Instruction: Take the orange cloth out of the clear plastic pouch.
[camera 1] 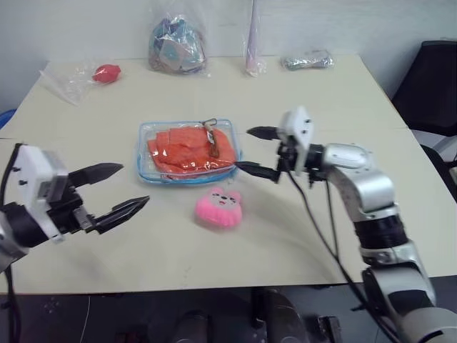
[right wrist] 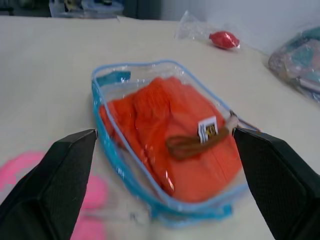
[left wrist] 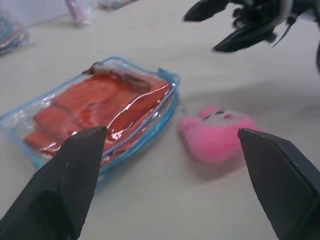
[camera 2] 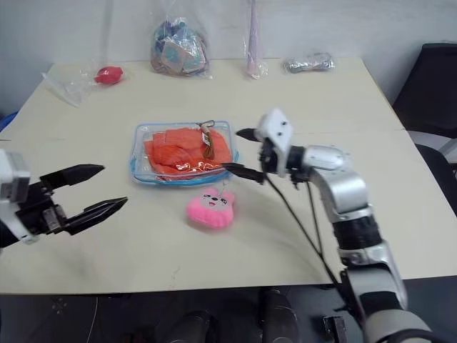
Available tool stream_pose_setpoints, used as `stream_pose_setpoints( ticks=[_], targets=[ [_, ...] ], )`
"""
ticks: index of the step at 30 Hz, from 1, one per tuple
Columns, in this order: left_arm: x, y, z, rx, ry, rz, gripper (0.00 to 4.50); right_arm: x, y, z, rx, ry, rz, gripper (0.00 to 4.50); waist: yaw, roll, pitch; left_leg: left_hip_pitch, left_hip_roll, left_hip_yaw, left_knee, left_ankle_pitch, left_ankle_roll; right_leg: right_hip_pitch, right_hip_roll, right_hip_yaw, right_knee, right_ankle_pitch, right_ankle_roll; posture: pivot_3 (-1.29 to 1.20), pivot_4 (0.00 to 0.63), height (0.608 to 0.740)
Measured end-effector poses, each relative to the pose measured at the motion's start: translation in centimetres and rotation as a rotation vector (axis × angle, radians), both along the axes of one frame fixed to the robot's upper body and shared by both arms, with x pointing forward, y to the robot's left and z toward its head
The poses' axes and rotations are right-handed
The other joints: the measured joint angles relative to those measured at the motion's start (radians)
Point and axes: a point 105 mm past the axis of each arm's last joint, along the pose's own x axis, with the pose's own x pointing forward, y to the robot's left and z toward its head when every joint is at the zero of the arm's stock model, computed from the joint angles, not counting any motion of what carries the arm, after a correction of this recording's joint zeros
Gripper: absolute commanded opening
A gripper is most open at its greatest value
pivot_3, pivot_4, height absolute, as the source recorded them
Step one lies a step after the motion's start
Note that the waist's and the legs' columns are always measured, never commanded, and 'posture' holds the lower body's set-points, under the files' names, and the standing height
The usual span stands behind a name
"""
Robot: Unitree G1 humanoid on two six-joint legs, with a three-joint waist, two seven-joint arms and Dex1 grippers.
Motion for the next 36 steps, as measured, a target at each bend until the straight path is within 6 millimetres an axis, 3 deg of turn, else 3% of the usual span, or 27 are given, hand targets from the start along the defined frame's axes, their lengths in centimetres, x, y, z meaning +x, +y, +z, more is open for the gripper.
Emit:
stream_pose_setpoints(
  ticks=[4, 12, 16, 20, 25, 27, 30, 36],
  targets=[
    [0.7, -0.3, 0.5, 0.007, -0.012, -0.002, 4.46, 2.0, 2.9, -2.1, -0.013, 0.070, -0.067, 4.50, -0.012, -0.001, -0.001, 0.001, 0.000, 0.001, -0.001, 0.000, 0.000, -0.001, 0.001, 0.001, 0.001, 0.000, 0.000, 0.00, 0.150, 0.740],
    [1.5, 0.4, 0.2, 0.007, -0.016, 0.039, 4.46, 5.1, 5.9, -5.1, -0.026, 0.153, -0.201, 4.50, -0.035, -0.001, -0.001, 0.001, 0.000, 0.001, -0.002, 0.001, -0.001, -0.002, 0.003, 0.003, 0.001, -0.001, -0.001, 0.00, 0.150, 0.740],
    [1.6, 0.4, 0.0, 0.017, -0.020, 0.041, 4.50, 5.4, 7.0, -5.6, -0.025, 0.173, -0.203, 3.57, -0.040, -0.001, -0.001, 0.001, 0.001, 0.001, -0.002, 0.001, -0.002, -0.002, 0.005, 0.004, 0.001, -0.001, -0.002, 0.00, 0.150, 0.740],
    [1.7, 0.6, 0.0, 0.027, -0.032, 0.052, 4.50, 5.6, 7.5, -6.0, -0.042, 0.181, -0.205, 2.16, -0.043, -0.001, -0.001, 0.001, 0.002, 0.001, -0.002, 0.001, -0.002, -0.002, 0.005, 0.005, 0.001, -0.001, -0.002, 0.00, 0.150, 0.740],
    [1.7, 0.8, -0.1, 0.030, -0.036, 0.062, 4.50, 6.0, 7.4, -6.3, -0.047, 0.191, -0.232, 2.01, -0.047, -0.001, -0.001, 0.001, 0.003, 0.001, -0.002, 0.000, -0.003, -0.002, 0.006, 0.005, 0.001, -0.001, -0.002, 0.00, 0.150, 0.740],
    [1.8, 1.0, -0.2, 0.027, -0.033, 0.069, 4.50, 6.1, 7.4, -6.3, -0.039, 0.190, -0.234, 1.57, -0.049, -0.001, -0.001, 0.001, 0.003, 0.001, -0.002, 0.000, -0.003, -0.002, 0.006, 0.006, 0.001, -0.001, -0.003, 0.00, 0.150, 0.740],
    [1.9, 1.1, -0.3, 0.027, -0.033, 0.075, 4.50, 6.0, 7.5, -6.1, -0.035, 0.187, -0.232, 0.53, -0.053, -0.001, -0.001, 0.001, 0.004, 0.001, -0.002, 0.000, -0.004, -0.002, 0.007, 0.006, 0.001, -0.002, -0.003, 0.00, 0.150, 0.740],
    [2.1, 1.0, -0.6, 0.028, -0.028, 0.072, 4.50, 6.1, 7.5, -6.0, -0.034, 0.182, -0.232, 0.37, -0.058, -0.001, -0.001, 0.001, 0.006, 0.001, -0.002, 0.000, -0.004, -0.002, 0.008, 0.007, 0.001, -0.002, -0.004, 0.00, 0.150, 0.740]
  ],
)
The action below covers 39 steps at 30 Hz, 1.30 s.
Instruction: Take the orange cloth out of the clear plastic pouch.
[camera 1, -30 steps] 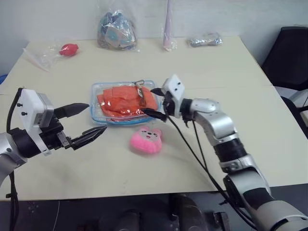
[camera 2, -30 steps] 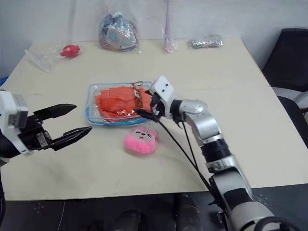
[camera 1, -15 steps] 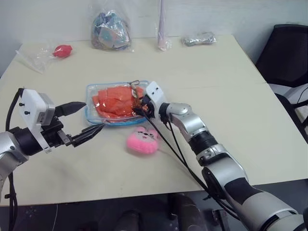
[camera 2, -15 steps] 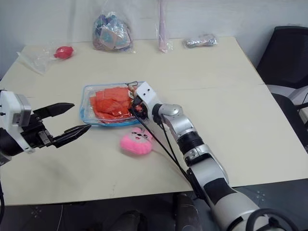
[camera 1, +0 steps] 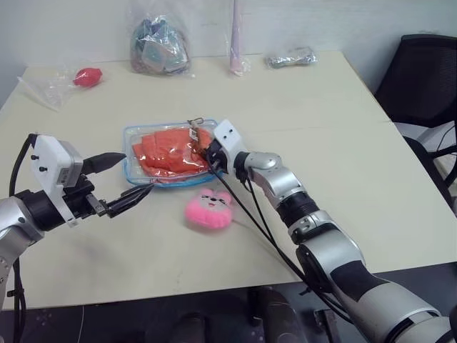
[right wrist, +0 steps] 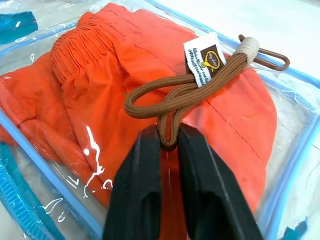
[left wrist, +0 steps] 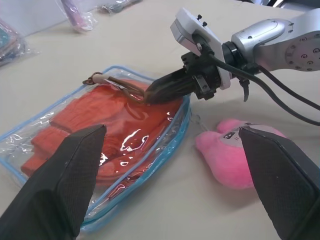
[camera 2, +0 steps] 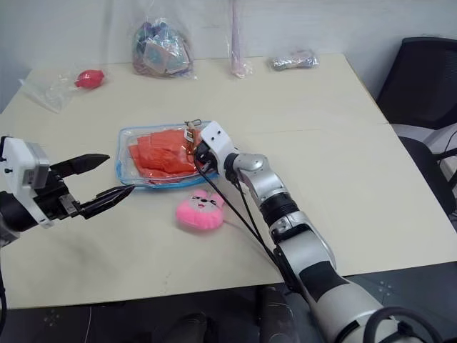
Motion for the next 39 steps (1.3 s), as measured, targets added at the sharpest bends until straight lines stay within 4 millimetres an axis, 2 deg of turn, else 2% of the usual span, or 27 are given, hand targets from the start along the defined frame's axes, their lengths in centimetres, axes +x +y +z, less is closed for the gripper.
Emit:
stream_pose_setpoints(
  ticks=[2, 7, 9, 11, 14, 17, 18, 20, 22, 24, 26, 29, 33, 39],
  targets=[
    [0.0, 0.0, 0.0, 0.002, -0.003, -0.001, 4.50, 0.0, 0.0, 0.2, 0.007, -0.005, -0.001, 0.02, -0.001, 0.000, 0.000, 0.000, 0.001, 0.000, 0.000, 0.000, -0.001, 0.000, 0.001, 0.000, 0.000, 0.000, 0.000, 0.00, 0.150, 0.740],
    [0.2, -0.4, -0.3, 0.003, 0.005, -0.017, 4.50, 0.2, -0.7, 2.0, 0.055, -0.043, -0.015, 0.02, -0.001, 0.000, 0.000, 0.000, 0.001, 0.000, 0.000, 0.000, -0.001, 0.000, 0.002, 0.001, 0.000, -0.001, -0.001, 0.00, 0.150, 0.740],
    [0.7, -0.8, -0.4, -0.007, 0.008, -0.041, 4.50, 0.3, -1.5, 3.5, 0.098, -0.051, -0.032, 0.02, 0.004, 0.000, 0.000, -0.001, 0.001, 0.000, 0.001, 0.000, -0.001, 0.000, 0.002, 0.001, 0.000, -0.001, -0.001, 0.00, 0.150, 0.740],
    [1.3, -1.5, -0.2, -0.021, -0.003, -0.069, 4.50, 0.4, -3.4, 5.8, 0.154, -0.078, -0.066, 0.02, 0.013, 0.000, 0.000, -0.001, 0.001, 0.000, 0.001, 0.000, -0.001, 0.000, 0.001, 0.001, 0.000, -0.001, -0.001, 0.00, 0.150, 0.740],
    [2.2, -3.4, 0.2, -0.040, -0.021, -0.138, 4.50, 0.6, -8.9, 9.2, 0.207, -0.137, -0.168, 0.02, 0.038, 0.000, 0.000, -0.002, 0.001, -0.001, 0.002, 0.000, -0.001, 0.000, 0.000, 0.001, 0.001, 0.000, -0.001, 0.00, 0.150, 0.740],
    [2.8, -5.4, 0.5, -0.050, -0.034, -0.213, 4.50, -0.1, -14.7, 10.2, 0.176, -0.179, -0.276, 0.02, 0.053, -0.001, -0.001, -0.001, 0.001, 0.000, 0.001, 0.000, -0.001, 0.000, 0.001, 0.001, 0.000, 0.000, -0.001, 0.00, 0.150, 0.740],
    [3.0, -6.7, 0.8, -0.059, -0.044, -0.264, 4.50, -0.9, -17.6, 9.4, 0.122, -0.174, -0.318, 0.02, 0.064, -0.001, -0.001, -0.002, 0.001, 0.000, 0.001, 0.000, -0.001, 0.000, 0.000, 0.001, 0.000, 0.000, -0.001, 0.00, 0.150, 0.740],
    [3.1, -8.1, 1.0, -0.067, -0.043, -0.329, 4.50, -2.3, -21.7, 7.4, 0.037, -0.121, -0.382, 0.02, 0.073, -0.001, -0.001, -0.002, 0.001, 0.003, 0.001, 0.000, -0.001, 0.000, 0.001, 0.001, -0.001, 0.000, 0.000, 0.00, 0.150, 0.740],
    [3.3, -9.4, 1.3, -0.081, -0.049, -0.388, 4.50, -4.2, -24.8, 4.5, -0.058, -0.039, -0.416, 0.02, 0.079, -0.002, 0.000, -0.002, 0.001, 0.006, 0.001, 0.000, -0.001, 0.000, 0.002, 0.001, 0.000, 0.000, 0.000, 0.00, 0.150, 0.740],
    [3.4, -10.9, 1.6, -0.092, -0.049, -0.457, 4.50, -6.2, -27.0, 1.7, -0.129, 0.044, -0.447, 0.02, 0.079, -0.001, 0.000, 0.000, 0.001, 0.010, 0.000, 0.000, -0.001, 0.001, 0.003, 0.003, 0.001, 0.000, 0.001, 0.00, 0.150, 0.740],
    [3.4, -11.8, 1.6, -0.087, -0.047, -0.498, 4.50, -7.0, -28.0, 0.0, -0.144, 0.098, -0.484, 0.02, 0.068, -0.002, 0.000, 0.002, 0.002, 0.016, 0.000, 0.000, -0.001, 0.001, 0.004, 0.006, 0.002, 0.002, 0.000, 0.00, 0.150, 0.740],
    [3.5, -12.7, 1.4, -0.076, -0.042, -0.547, 4.50, -7.4, -29.5, -1.1, -0.146, 0.131, -0.563, 0.02, 0.056, -0.002, 0.000, 0.004, 0.003, 0.017, 0.000, 0.000, -0.001, 0.001, 0.004, 0.008, 0.004, 0.003, 0.000, 0.00, 0.150, 0.740],
    [3.8, -12.7, 0.8, -0.060, -0.029, -0.559, 4.50, -7.4, -30.5, -0.9, -0.142, 0.134, -0.620, 1.05, 0.057, -0.002, 0.000, 0.003, 0.003, 0.016, 0.000, 0.000, -0.001, 0.001, 0.005, 0.008, 0.003, 0.002, -0.001, 0.00, 0.150, 0.740],
    [3.8, -12.4, 0.5, -0.047, -0.023, -0.566, 4.50, -8.1, -31.9, 0.2, -0.180, 0.143, -0.623, 3.16, 0.079, -0.002, 0.000, 0.001, 0.002, 0.015, 0.001, 0.000, -0.001, 0.001, 0.005, 0.008, 0.002, 0.003, 0.000, 0.00, 0.150, 0.740]
  ],
)
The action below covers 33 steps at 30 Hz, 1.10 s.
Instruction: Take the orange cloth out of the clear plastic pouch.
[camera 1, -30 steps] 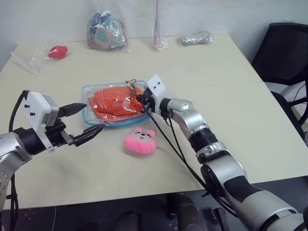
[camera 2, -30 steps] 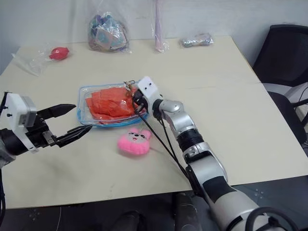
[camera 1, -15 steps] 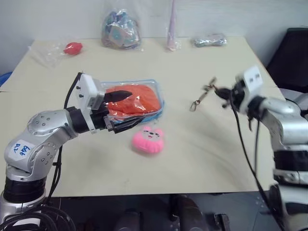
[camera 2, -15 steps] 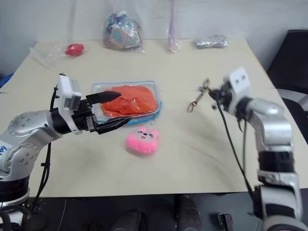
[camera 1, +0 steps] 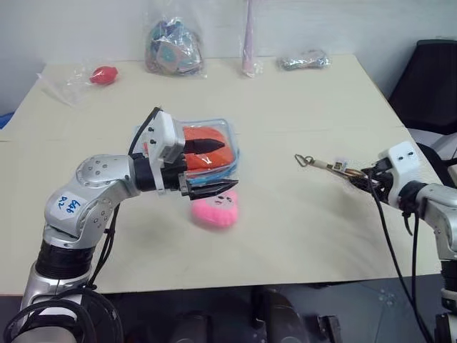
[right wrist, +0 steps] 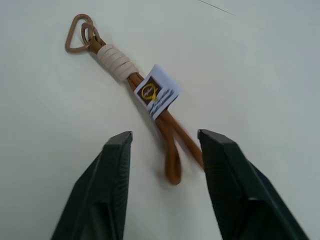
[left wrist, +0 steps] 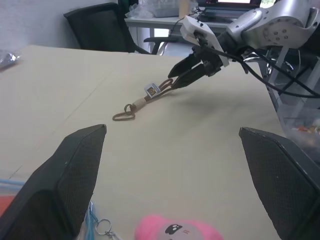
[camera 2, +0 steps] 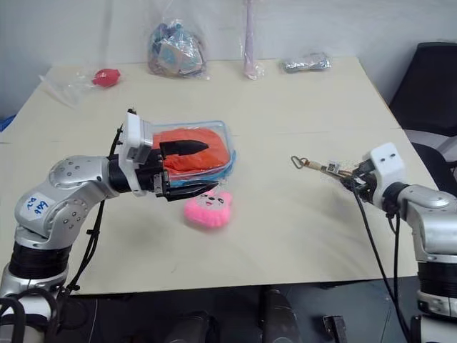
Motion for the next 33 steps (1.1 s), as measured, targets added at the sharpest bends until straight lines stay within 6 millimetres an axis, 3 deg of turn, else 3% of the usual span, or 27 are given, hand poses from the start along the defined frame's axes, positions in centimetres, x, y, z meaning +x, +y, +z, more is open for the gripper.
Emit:
stream_pose_setpoints(
  ticks=[4, 7, 9, 12, 15, 19, 22, 28, 32, 33],
  targets=[
    [0.0, 0.4, -0.3, 0.007, 0.006, 0.015, 4.50, -0.6, -1.3, 1.1, -0.059, 0.024, 0.028, 4.46, 0.008, 0.000, 0.000, -0.001, -0.001, -0.001, 0.000, 0.000, 0.001, 0.000, 0.000, 0.000, -0.001, 0.000, 0.001, 0.00, 0.150, 0.740],
    [0.0, 0.9, -0.8, 0.021, 0.014, 0.036, 4.50, -1.0, -0.9, 2.6, -0.101, 0.004, 0.127, 4.46, 0.005, 0.000, 0.000, -0.001, 0.000, 0.000, 0.000, 0.000, 0.001, 0.000, 0.000, 0.000, -0.001, 0.001, 0.001, 0.00, 0.150, 0.740],
    [0.1, 1.7, -1.2, 0.045, 0.019, 0.072, 4.50, -1.5, 0.8, 4.2, -0.099, -0.027, 0.255, 4.46, -0.001, 0.000, 0.000, 0.000, 0.001, 0.000, 0.000, 0.000, 0.000, 0.000, 0.001, 0.000, -0.002, 0.001, 0.001, 0.00, 0.150, 0.740],
    [0.2, 3.3, -1.5, 0.097, 0.000, 0.130, 4.50, -2.7, 5.0, 6.6, -0.067, -0.082, 0.494, 4.46, -0.005, 0.000, 0.000, 0.000, 0.002, 0.000, -0.001, 0.000, 0.000, 0.000, 0.002, 0.000, -0.002, 0.000, 0.001, 0.00, 0.150, 0.740],
    [0.8, 7.0, -2.5, 0.268, -0.071, 0.242, 4.50, -4.3, 10.0, 8.1, -0.078, -0.111, 0.738, 4.46, -0.004, 0.000, 0.000, 0.000, 0.002, 0.000, -0.001, 0.000, 0.000, 0.000, 0.002, -0.001, -0.002, 0.000, 0.000, 0.00, 0.150, 0.740],
    [2.7, 13.0, -3.6, 0.505, -0.138, 0.408, 4.50, -5.2, 15.9, 7.5, -0.047, -0.130, 0.971, 4.46, 0.001, 0.000, 0.000, 0.000, 0.001, -0.001, 0.000, 0.000, -0.001, -0.001, 0.002, -0.002, -0.003, 0.000, 0.000, 0.00, 0.150, 0.740],
    [3.9, 15.9, -4.1, 0.577, -0.172, 0.479, 4.50, -5.4, 18.4, 6.5, -0.004, -0.112, 1.053, 4.46, 0.014, 0.000, 0.000, -0.002, 0.000, -0.005, 0.000, -0.001, 0.001, -0.003, 0.001, -0.005, -0.004, 0.001, 0.000, 0.00, 0.150, 0.740],
    [5.7, 15.7, -3.8, 0.556, -0.256, 0.487, 4.50, -5.8, 20.0, 5.8, 0.018, -0.110, 1.115, 4.46, 0.024, -0.002, 0.000, -0.003, -0.002, -0.004, 0.001, -0.002, 0.003, -0.004, 0.001, -0.006, -0.006, 0.002, 0.002, 0.00, 0.150, 0.740],
    [6.6, 14.6, -5.5, 0.585, -0.262, 0.440, 4.50, -5.7, 20.1, 5.8, 0.014, -0.124, 1.121, 4.46, 0.019, -0.002, 0.000, -0.002, -0.001, 0.000, 0.002, -0.002, 0.004, -0.004, 0.001, -0.006, -0.006, 0.002, 0.003, 0.00, 0.150, 0.740],
    [6.7, 14.6, -5.9, 0.593, -0.253, 0.439, 4.32, -5.7, 20.1, 5.8, 0.013, -0.126, 1.122, 4.49, 0.017, -0.002, 0.000, -0.002, -0.001, 0.000, 0.002, -0.002, 0.004, -0.004, 0.001, -0.006, -0.005, 0.002, 0.003, 0.00, 0.150, 0.740]
  ],
)
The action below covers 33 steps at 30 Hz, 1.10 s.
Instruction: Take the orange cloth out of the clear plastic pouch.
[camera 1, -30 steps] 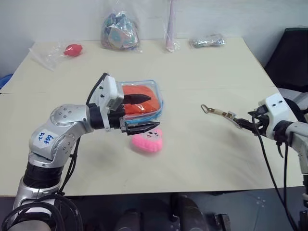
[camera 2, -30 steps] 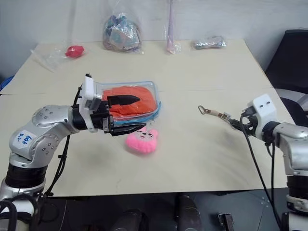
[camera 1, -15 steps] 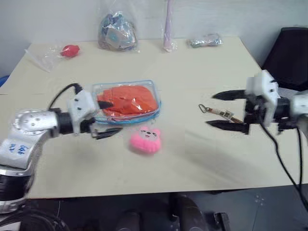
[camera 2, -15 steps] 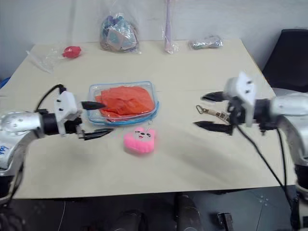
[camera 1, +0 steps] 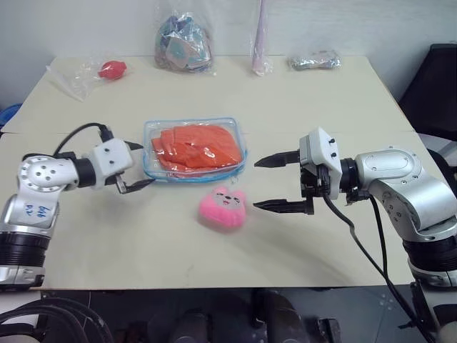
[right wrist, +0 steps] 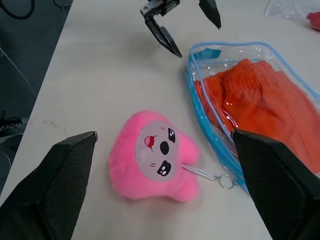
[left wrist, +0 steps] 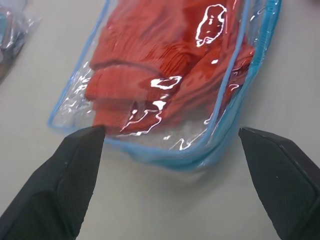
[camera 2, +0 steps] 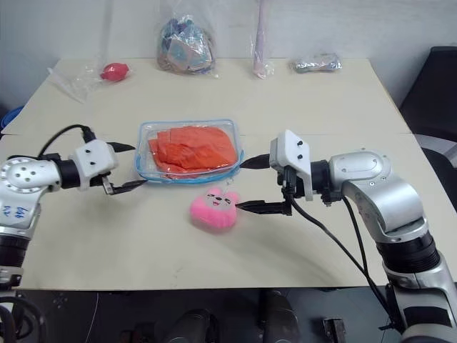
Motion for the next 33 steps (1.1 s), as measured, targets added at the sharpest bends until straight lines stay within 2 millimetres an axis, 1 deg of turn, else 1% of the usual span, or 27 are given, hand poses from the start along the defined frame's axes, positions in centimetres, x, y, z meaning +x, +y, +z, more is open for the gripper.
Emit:
stream_pose_setpoints(
  ticks=[2, 3, 5, 8, 10, 12, 14, 15, 18, 20, 22, 28, 33],
  targets=[
    [0.2, 0.3, -0.5, 0.007, 0.010, 0.011, 3.92, 0.1, -0.1, 0.0, -0.001, 0.000, -0.002, 4.50, -0.007, 0.000, 0.000, 0.000, 0.000, 0.000, 0.000, 0.000, 0.000, 0.000, 0.000, 0.000, 0.001, 0.000, 0.000, 0.00, 0.150, 0.740],
    [0.5, 0.4, -0.3, 0.014, 0.003, 0.010, 3.53, 0.1, -0.1, -0.1, -0.005, -0.002, -0.006, 4.50, -0.013, 0.000, 0.000, 0.000, 0.000, 0.000, 0.000, 0.000, 0.000, 0.000, 0.000, 0.000, 0.001, 0.000, 0.000, 0.00, 0.150, 0.740],
    [0.6, 0.4, -0.2, 0.023, -0.005, 0.009, 3.01, 0.2, -0.1, -0.1, -0.007, -0.004, -0.008, 4.50, -0.017, 0.000, 0.000, 0.001, 0.000, 0.000, 0.000, 0.000, 0.000, 0.000, 0.000, 0.000, 0.001, 0.000, 0.000, 0.00, 0.150, 0.740],
    [0.8, 0.5, -0.9, 0.030, 0.006, 0.009, 2.05, 0.2, -0.2, 0.0, -0.006, -0.007, -0.008, 4.50, -0.018, 0.000, 0.000, 0.001, 0.000, 0.000, 0.000, 0.000, 0.000, 0.000, 0.000, 0.000, 0.001, 0.000, 0.000, 0.00, 0.150, 0.740],
    [0.9, 0.3, -1.3, 0.033, 0.013, 0.003, 1.49, 0.2, -0.2, 0.0, -0.005, -0.009, -0.007, 4.50, -0.018, 0.000, 0.000, 0.001, 0.000, 0.000, 0.000, 0.000, 0.000, 0.000, 0.000, 0.000, 0.001, 0.000, 0.000, 0.00, 0.150, 0.740],
    [0.8, 0.2, -1.3, 0.039, 0.012, -0.013, 0.76, 0.2, -0.2, 0.0, -0.008, -0.013, -0.005, 4.50, -0.018, 0.000, 0.000, 0.001, 0.000, 0.000, 0.001, 0.000, 0.000, 0.000, 0.000, 0.000, 0.001, 0.000, 0.000, 0.00, 0.150, 0.740],
    [0.6, 0.0, -1.3, 0.046, 0.013, -0.032, 0.13, 0.1, -0.3, 0.0, -0.014, -0.016, -0.005, 4.50, -0.017, 0.000, 0.000, 0.001, 0.000, 0.000, 0.001, 0.000, 0.000, 0.000, -0.001, 0.000, 0.001, 0.000, 0.000, 0.00, 0.150, 0.740],
    [0.4, -0.2, -1.4, 0.052, 0.016, -0.050, 0.05, 0.1, -0.4, 0.0, -0.018, -0.016, -0.006, 4.50, -0.017, 0.000, 0.000, 0.001, 0.000, 0.000, 0.001, 0.000, 0.000, 0.000, -0.001, 0.000, 0.001, 0.000, 0.000, 0.00, 0.150, 0.740],
    [-1.1, -1.3, -2.1, 0.074, 0.011, -0.158, 0.05, 0.1, -1.0, -0.1, -0.042, -0.009, -0.009, 4.50, -0.018, 0.000, 0.000, 0.001, 0.001, 0.000, 0.001, 0.000, 0.000, 0.000, -0.001, 0.000, 0.001, 0.000, 0.000, 0.00, 0.150, 0.740],
    [-2.1, -1.7, -2.3, 0.116, -0.014, -0.219, 0.05, -0.1, -1.4, -0.4, -0.064, 0.001, -0.004, 4.50, -0.017, 0.000, 0.000, 0.000, 0.001, 0.000, 0.001, 0.000, 0.000, 0.000, -0.001, 0.000, 0.001, 0.000, 0.000, 0.00, 0.150, 0.740],
    [-2.9, -1.7, -2.3, 0.169, -0.034, -0.267, 0.05, -0.3, -1.9, -0.6, -0.084, 0.013, 0.002, 4.50, -0.017, 0.000, 0.000, 0.001, 0.001, 0.000, 0.001, 0.000, 0.000, 0.000, -0.001, 0.000, 0.001, 0.000, 0.000, 0.00, 0.150, 0.740],
    [-3.9, -1.7, -1.7, 0.260, -0.111, -0.357, 0.05, -0.4, -2.7, -1.0, -0.105, 0.035, 0.014, 4.50, -0.016, 0.000, 0.000, 0.001, 0.001, 0.000, 0.001, 0.000, 0.000, 0.000, -0.001, 0.000, 0.001, 0.000, 0.000, 0.00, 0.150, 0.740],
    [-4.1, -2.1, -1.8, 0.307, -0.151, -0.409, 0.05, -0.8, -3.1, -1.6, -0.122, 0.072, 0.028, 4.50, -0.015, 0.000, 0.000, 0.000, 0.000, 0.000, 0.001, 0.000, 0.000, 0.000, -0.001, 0.000, 0.001, 0.000, 0.000, 0.00, 0.150, 0.740]
  ],
)
